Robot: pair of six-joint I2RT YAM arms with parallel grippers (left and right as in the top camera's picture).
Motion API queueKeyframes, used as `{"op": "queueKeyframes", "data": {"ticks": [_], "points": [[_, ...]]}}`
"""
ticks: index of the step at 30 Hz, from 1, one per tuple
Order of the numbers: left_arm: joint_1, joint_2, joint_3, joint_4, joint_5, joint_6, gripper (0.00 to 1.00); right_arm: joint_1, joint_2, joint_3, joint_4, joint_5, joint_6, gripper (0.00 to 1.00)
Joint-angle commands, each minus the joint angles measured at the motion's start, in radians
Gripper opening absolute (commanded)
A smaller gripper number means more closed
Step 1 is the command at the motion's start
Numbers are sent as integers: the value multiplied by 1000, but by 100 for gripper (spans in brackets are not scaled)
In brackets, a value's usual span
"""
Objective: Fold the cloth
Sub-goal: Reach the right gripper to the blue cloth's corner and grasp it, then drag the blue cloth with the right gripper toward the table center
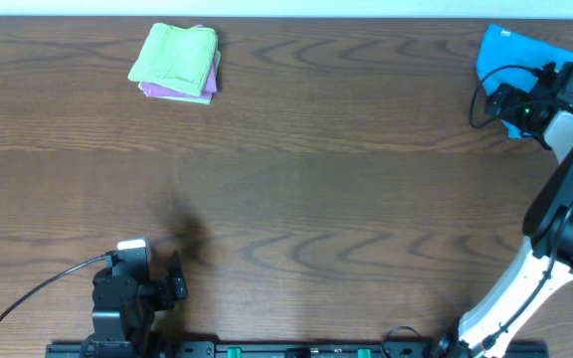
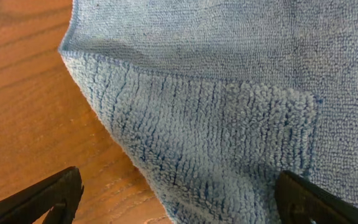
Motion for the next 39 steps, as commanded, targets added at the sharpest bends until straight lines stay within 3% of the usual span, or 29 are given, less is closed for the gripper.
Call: {"op": "queueKeyframes", "data": {"ticks": [1,3,4,6,8,10,11,19,24,30,36,37,38,39], "points": [[7,-6,-35,-43,4,7,95,12,9,14,-7,31,-10,99],[7,-6,-35,-43,4,7,95,12,10,14,-12,93,-10,97],[7,-6,-35,-43,4,7,95,12,11,14,-13,116,-20,78],[7,-6,-35,-43,4,7,95,12,18,14,-11,134,-45,59],[7,-6,-35,-43,4,7,95,13,33,14,-14,140,-47,20],[7,-6,-35,-43,4,7,95,16,35,14,-19,141,-47,2],[7,-6,-35,-43,4,7,95,18,35,14,-21,140,-47,1],[7,-6,-35,-43,4,7,95,48,21,14,-31,137,-47,1],[7,-6,-35,-43,4,7,95,132,-103,14,-76,117,-47,1],[7,-6,-35,-43,4,7,95,316,-261,14,-254,114,-47,1],[7,-6,-35,-43,4,7,95,577,-292,14,-471,114,-42,1],[7,-6,-35,-43,4,7,95,621,-286,11,-509,114,-43,7],[7,-6,-35,-43,4,7,95,658,-282,6,-538,117,-43,31],[7,-6,-35,-43,4,7,95,697,-273,0,-561,118,-43,78]]}}
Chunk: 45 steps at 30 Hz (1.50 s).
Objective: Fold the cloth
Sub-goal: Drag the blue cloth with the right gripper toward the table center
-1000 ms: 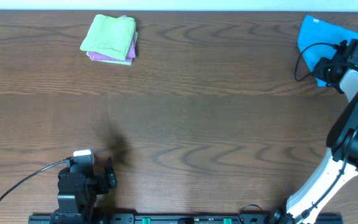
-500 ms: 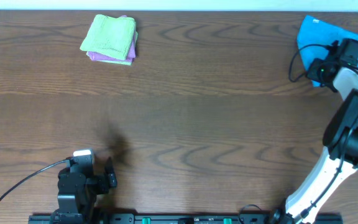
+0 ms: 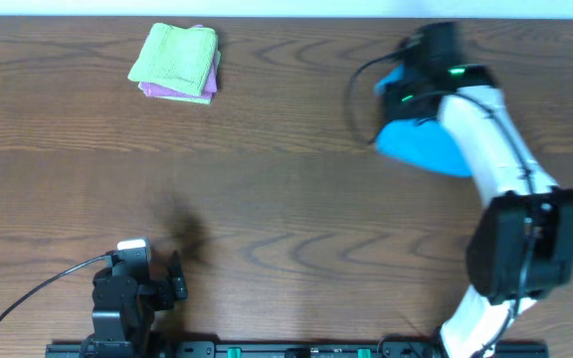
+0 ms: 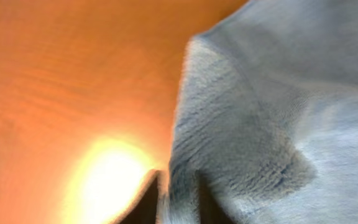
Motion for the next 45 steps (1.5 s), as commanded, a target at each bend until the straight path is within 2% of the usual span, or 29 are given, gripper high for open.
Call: {"op": "queueKeyframes", "data": {"ticks": [1,6,9,13,18,22,25,27,30,32,38,45], "points": [[7,-6,-35,-43,4,7,95,114,31,-20,-51,-1,-4,99],[7,-6,-35,-43,4,7,95,295,46,-37,-124,-1,-5,99],[7,-6,-35,-43,4,7,95,344,46,-37,-132,42,29,99],[7,-6,-35,-43,4,7,95,336,28,-37,-203,221,237,99],[7,-6,-35,-43,4,7,95,291,-50,-40,-201,209,473,99],[7,-6,-35,-43,4,7,95,231,-58,-112,-21,35,475,99],[7,-6,-35,-43,4,7,95,174,-60,-211,91,-13,435,99],[7,-6,-35,-43,4,7,95,118,-66,-234,68,-13,317,99],[7,-6,-35,-43,4,7,95,29,-75,-234,35,-17,244,99],[7,-6,-35,-43,4,7,95,-37,-78,-234,26,-18,245,99],[7,-6,-35,-43,4,7,95,-236,-78,-234,-11,-20,365,99],[7,-6,-35,-43,4,7,95,-399,-78,-234,-6,-10,322,99]]}}
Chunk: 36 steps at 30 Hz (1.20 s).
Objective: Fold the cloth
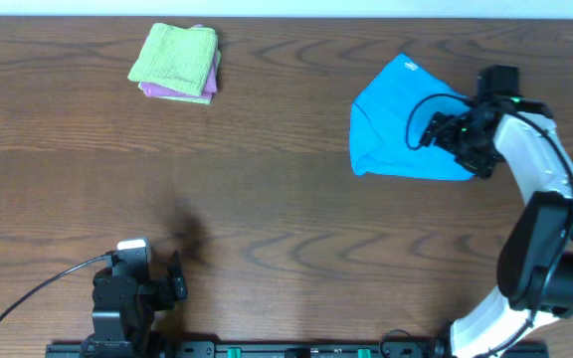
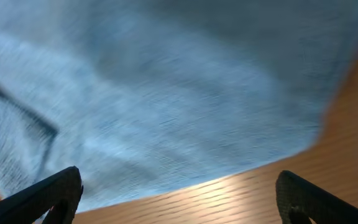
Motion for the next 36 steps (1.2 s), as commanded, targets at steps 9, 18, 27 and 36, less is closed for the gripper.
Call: {"op": "queueKeyframes", "data": {"ticks": [9,18,27,36], "points": [[7,-6,-35,-43,4,7,95,-240,10,2,128,-166,-208,99],[7,-6,-35,-43,4,7,95,-275,154,2,293,-343,-436,99],[7,-6,-35,-43,4,7,95,-292,238,2,411,-378,-478,89],[7,-6,-35,-43,4,7,95,-289,269,2,473,-359,-477,38]]}}
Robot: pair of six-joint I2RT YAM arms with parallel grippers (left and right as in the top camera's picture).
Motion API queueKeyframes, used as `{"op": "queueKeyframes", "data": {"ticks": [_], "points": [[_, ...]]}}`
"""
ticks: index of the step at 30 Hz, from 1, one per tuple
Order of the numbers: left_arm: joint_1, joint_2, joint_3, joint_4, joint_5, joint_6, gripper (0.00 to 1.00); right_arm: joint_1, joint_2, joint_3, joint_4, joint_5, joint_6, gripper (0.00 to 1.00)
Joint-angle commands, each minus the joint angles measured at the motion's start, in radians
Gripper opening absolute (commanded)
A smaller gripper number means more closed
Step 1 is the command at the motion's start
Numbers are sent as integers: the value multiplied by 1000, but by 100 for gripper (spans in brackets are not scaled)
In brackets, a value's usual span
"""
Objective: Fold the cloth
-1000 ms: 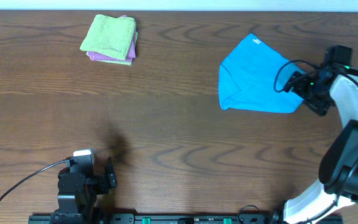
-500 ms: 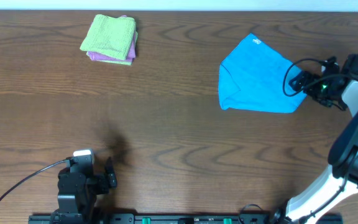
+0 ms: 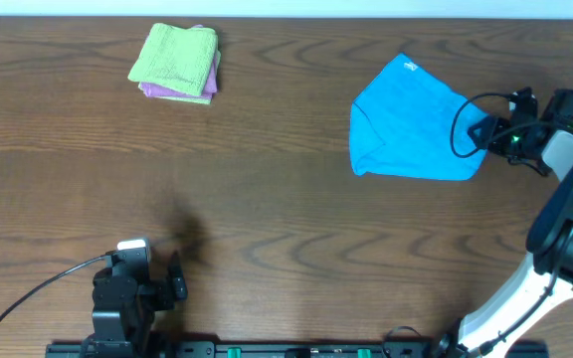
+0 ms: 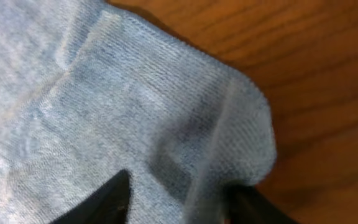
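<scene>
The blue cloth (image 3: 406, 124) lies loosely spread on the right half of the brown table (image 3: 286, 199), with a fold along its left side. My right gripper (image 3: 477, 132) is at the cloth's right edge. In the right wrist view a ridge of blue cloth (image 4: 135, 93) is bunched between the two dark fingertips (image 4: 107, 202), which stand close together, so my right gripper (image 4: 179, 193) is shut on the cloth's hem. My left gripper (image 3: 177, 281) rests at the near left of the table, far from the cloth, its fingers together with nothing in them.
A folded stack of a green cloth over a purple one (image 3: 175, 62) sits at the far left. The right arm's white links (image 3: 555, 229) reach along the table's right edge. A black cable (image 3: 38, 288) trails from the left arm.
My right gripper was open over the cloth's right part. It now sits further right, at the cloth's right edge, with its fingers shut on the hem. The cloth has kept its place.
The cloth lay at the far right corner with my right gripper open over it. Then the gripper was shut on it and held it further left, bunched. Then the cloth lay spread centre-right and the gripper was open. Now the gripper pinches the right edge.
</scene>
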Motion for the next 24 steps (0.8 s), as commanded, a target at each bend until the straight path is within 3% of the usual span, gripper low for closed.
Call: {"op": "queueKeyframes", "data": {"ticks": [1,4,5,13,19,24], "points": [[7,-6,-35,-43,4,7,95,-10,28,0,15,2,1,30],[7,-6,-35,-43,4,7,95,5,14,3,20,2,9,3],[7,-6,-35,-43,4,7,95,11,3,3,18,2,16,1],[7,-6,-35,-43,4,7,95,66,-177,37,-56,85,11,1],[7,-6,-35,-43,4,7,95,167,-389,195,-318,164,-146,1],[7,-6,-35,-43,4,7,95,375,-523,315,-605,164,-241,1]]}}
